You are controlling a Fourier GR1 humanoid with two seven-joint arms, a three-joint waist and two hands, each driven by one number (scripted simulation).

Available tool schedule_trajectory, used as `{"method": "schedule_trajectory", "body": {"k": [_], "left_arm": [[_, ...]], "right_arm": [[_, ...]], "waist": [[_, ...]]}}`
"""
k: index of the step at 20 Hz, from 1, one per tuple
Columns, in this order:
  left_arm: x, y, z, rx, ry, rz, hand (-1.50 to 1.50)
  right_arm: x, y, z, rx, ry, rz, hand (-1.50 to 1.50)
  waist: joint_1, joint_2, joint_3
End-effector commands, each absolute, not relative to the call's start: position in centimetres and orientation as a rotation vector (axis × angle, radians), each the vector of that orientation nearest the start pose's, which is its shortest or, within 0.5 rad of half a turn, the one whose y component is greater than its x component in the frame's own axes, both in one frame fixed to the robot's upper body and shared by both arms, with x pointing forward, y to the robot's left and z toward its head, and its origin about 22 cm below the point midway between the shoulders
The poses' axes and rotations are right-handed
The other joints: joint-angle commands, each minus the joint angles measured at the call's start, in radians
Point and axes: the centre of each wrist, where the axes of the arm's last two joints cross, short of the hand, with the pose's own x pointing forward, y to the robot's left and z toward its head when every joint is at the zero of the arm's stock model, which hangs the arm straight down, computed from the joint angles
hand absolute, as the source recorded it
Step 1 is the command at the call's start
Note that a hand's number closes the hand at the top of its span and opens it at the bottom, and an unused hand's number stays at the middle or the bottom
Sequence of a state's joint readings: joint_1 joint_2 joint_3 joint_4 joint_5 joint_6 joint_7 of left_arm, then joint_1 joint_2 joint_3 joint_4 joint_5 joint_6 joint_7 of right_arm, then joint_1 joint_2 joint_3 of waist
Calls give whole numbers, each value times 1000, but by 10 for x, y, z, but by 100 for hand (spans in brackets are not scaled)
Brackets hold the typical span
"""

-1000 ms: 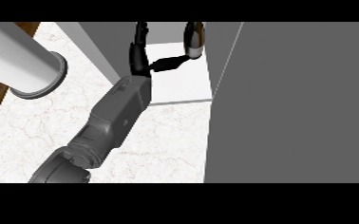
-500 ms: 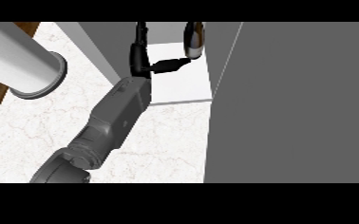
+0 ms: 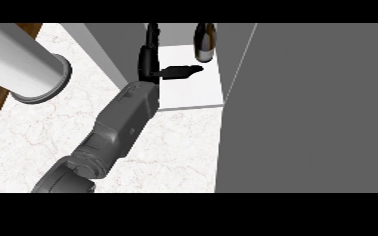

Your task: Pick up the wine, place it into the cabinet and close the cabinet

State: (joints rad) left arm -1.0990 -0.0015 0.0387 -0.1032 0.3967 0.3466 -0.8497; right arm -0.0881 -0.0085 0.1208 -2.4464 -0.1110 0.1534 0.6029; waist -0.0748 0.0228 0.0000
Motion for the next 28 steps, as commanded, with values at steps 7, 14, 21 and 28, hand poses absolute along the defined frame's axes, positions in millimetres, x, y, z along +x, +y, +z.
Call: {"method": "schedule_trajectory", "body": {"k": [7, 14, 21, 28], "left_arm": [[407, 125, -18, 14, -1874, 171, -150], [401, 127, -26, -11, -1844, 214, -150], [389, 121, -33, -45, -1863, 220, -150], [342, 90, -45, -62, -1840, 179, -150]], "right_arm": [[149, -197, 208, 300, -1919, 289, -150], [151, -200, 205, 302, -1908, 289, -150], [154, -203, 211, 303, -1908, 307, -150], [142, -203, 206, 250, -1913, 251, -150]], "waist": [[18, -8, -2], [12, -19, -1], [18, -25, -1], [48, -27, 0]]}}
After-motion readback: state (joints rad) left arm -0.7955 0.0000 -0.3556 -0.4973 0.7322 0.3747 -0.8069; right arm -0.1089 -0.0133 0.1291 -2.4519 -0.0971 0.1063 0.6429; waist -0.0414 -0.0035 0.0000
